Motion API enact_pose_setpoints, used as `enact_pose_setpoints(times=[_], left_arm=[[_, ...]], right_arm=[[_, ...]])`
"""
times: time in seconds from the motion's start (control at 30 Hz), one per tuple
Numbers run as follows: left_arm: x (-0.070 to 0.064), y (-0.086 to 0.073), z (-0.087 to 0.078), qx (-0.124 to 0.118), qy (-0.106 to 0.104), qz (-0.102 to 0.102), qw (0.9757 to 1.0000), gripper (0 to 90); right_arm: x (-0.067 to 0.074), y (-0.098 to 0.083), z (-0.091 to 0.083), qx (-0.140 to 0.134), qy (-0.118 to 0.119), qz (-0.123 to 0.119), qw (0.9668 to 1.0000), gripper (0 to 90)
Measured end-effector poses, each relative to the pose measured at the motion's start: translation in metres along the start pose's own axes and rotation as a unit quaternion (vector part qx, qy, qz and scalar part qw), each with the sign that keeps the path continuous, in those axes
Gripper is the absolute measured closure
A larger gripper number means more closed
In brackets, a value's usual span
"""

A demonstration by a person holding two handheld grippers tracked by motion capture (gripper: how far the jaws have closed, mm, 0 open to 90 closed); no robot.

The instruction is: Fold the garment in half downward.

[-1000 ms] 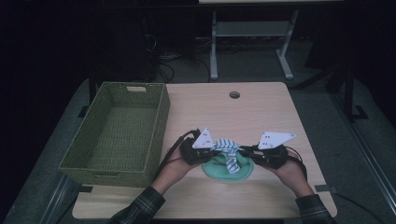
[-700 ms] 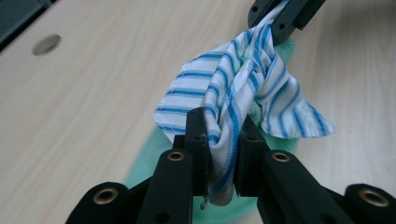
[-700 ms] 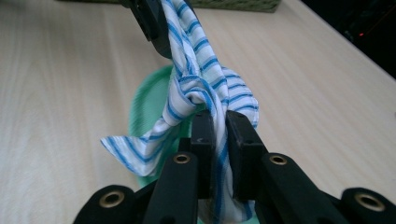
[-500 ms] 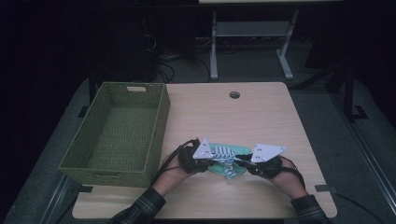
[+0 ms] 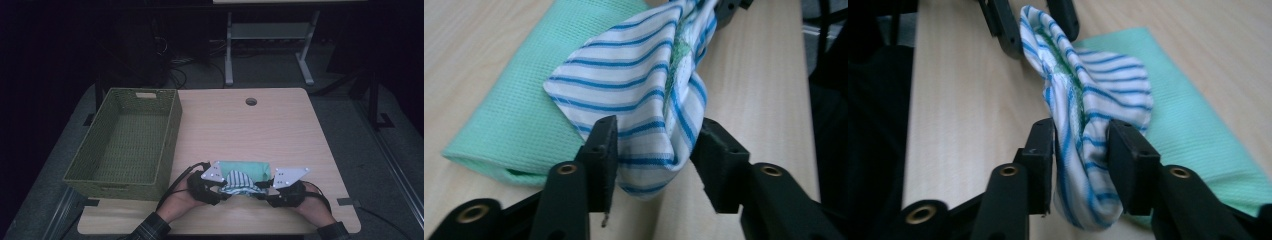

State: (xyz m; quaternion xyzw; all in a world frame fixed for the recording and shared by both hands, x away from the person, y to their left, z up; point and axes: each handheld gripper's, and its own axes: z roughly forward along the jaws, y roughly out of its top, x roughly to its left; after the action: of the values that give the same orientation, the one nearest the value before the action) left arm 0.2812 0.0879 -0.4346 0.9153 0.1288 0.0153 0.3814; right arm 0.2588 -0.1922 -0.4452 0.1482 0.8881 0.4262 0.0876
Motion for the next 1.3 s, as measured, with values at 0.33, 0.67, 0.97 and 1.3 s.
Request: enact_pose_setpoints(times=[0.33,0.67,0.97,1.3], left_arm=[[0.009,0.017,-0.015,-0.049,-0.001,-0.017,0.9987,71.2],[0.006,0.016,0.031,0.021,-0.017,-0.01,0.9996,78.2],[0.013,0.012,0.039,0.042,0.006,0.005,0.9991,78.4],[0.027,0.019,0.041,0.052,0.03,0.007,0.9982,79.0]], right_arm=[[-0.013,0.013,-0.019,-0.051,0.003,0.04,0.9979,74.0],[-0.016,0.002,0.013,0.015,0.025,0.052,0.9982,84.5],[-0.011,-0.006,0.025,0.044,0.04,0.047,0.9972,88.9],[-0.011,0.0,0.023,0.028,0.038,0.047,0.9978,89.7]])
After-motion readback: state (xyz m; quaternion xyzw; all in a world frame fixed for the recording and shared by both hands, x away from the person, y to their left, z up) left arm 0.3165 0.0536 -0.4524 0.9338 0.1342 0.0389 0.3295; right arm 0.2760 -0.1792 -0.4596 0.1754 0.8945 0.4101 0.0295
